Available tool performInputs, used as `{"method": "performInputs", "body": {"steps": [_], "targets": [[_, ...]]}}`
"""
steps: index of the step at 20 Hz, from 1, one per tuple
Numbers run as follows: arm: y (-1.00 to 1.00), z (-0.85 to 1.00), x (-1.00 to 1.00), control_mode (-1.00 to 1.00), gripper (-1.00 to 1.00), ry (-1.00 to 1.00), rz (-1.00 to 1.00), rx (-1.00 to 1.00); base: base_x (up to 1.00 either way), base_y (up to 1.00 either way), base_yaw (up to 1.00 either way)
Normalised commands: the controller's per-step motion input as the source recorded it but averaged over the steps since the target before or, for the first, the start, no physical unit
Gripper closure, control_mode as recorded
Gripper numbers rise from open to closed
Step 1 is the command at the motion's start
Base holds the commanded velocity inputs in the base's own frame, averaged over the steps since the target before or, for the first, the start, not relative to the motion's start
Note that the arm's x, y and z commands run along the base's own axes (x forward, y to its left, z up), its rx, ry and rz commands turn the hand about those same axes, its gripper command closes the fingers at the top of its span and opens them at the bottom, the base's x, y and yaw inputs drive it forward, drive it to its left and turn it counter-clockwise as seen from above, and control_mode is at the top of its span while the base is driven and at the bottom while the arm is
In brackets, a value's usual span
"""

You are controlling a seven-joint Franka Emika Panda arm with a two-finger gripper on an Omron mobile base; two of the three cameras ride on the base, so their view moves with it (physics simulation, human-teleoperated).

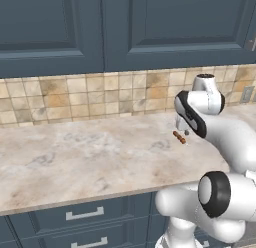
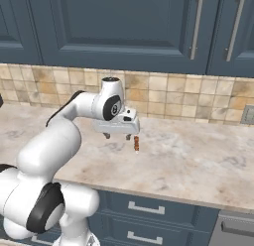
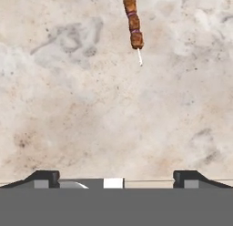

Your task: Store the kebab skewer in the freezer for long-term storage. Close the freezer door after placing the cooked food.

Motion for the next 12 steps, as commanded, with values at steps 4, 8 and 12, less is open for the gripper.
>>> {"method": "performInputs", "body": {"steps": [4,8,12], "targets": [[-0.29,-0.36,0.13,-1.0,-1.0,0.04,0.0,-0.02,0.0,0.0,0.0],[-0.23,-0.41,0.2,-1.0,-1.0,0.04,0.0,-0.01,0.0,0.0,0.0],[-0.05,-0.17,0.11,-1.0,-1.0,0.0,0.01,0.0,0.0,0.0,0.0]]}}
